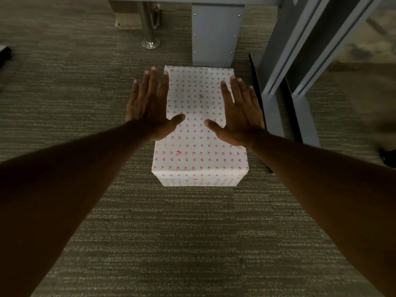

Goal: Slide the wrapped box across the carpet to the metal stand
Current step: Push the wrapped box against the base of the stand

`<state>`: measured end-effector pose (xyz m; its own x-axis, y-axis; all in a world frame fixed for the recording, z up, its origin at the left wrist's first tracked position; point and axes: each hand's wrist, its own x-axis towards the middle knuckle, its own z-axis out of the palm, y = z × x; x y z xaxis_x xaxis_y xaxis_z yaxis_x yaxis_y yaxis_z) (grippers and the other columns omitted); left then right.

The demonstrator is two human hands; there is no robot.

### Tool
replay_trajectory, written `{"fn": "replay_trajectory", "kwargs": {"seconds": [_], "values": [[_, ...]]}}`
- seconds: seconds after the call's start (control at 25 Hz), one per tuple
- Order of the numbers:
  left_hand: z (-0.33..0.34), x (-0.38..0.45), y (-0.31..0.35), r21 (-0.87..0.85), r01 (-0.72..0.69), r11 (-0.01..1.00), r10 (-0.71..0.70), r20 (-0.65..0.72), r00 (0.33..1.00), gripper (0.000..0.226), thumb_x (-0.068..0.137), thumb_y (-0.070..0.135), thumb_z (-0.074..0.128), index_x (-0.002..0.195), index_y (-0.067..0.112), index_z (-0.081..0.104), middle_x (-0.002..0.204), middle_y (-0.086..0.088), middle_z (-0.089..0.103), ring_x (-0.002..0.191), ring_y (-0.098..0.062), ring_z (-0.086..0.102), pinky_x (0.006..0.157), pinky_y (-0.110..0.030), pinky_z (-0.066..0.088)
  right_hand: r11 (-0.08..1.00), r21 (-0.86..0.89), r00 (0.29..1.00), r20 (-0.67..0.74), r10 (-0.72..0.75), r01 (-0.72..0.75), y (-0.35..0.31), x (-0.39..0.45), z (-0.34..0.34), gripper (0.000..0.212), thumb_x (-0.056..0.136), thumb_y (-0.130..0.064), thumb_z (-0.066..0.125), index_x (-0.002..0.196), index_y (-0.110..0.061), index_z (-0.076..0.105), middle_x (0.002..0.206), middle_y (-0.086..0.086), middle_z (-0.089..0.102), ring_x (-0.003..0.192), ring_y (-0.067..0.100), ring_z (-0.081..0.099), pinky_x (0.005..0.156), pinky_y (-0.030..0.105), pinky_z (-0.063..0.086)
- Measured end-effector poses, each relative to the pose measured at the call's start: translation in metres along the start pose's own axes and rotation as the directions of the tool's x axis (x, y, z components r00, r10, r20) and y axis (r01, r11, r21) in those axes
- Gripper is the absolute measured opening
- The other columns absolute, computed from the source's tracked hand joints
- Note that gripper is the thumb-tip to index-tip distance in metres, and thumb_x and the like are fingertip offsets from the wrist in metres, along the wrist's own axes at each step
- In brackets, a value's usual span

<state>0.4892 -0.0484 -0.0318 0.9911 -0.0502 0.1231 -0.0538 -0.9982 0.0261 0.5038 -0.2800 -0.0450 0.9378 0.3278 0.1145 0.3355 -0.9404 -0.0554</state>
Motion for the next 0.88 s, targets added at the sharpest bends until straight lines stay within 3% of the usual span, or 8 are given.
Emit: {"fn": "replay_trajectory", "kwargs": {"seconds": [0.88], "values": [[0.0032, 0.0033, 0.0070, 0.039, -0.036, 0.999, 0.036, -0.012, 0.999, 0.106, 0.083, 0.068, 0.046, 0.154, 0.014, -0.011, 0.163, -0.017, -0.013, 0.150, -0.031, -0.013, 0.119, -0.045, -0.007, 1.000, -0.022, 1.000, 0.003, 0.016, -0.016, 0.0047, 0.0023, 0.0021, 0.107, 0.082, -0.080, 0.027, 0.159, -0.012, -0.003, 0.168, 0.017, -0.005, 0.155, 0.033, -0.007, 0.124, 0.052, -0.002]]}}
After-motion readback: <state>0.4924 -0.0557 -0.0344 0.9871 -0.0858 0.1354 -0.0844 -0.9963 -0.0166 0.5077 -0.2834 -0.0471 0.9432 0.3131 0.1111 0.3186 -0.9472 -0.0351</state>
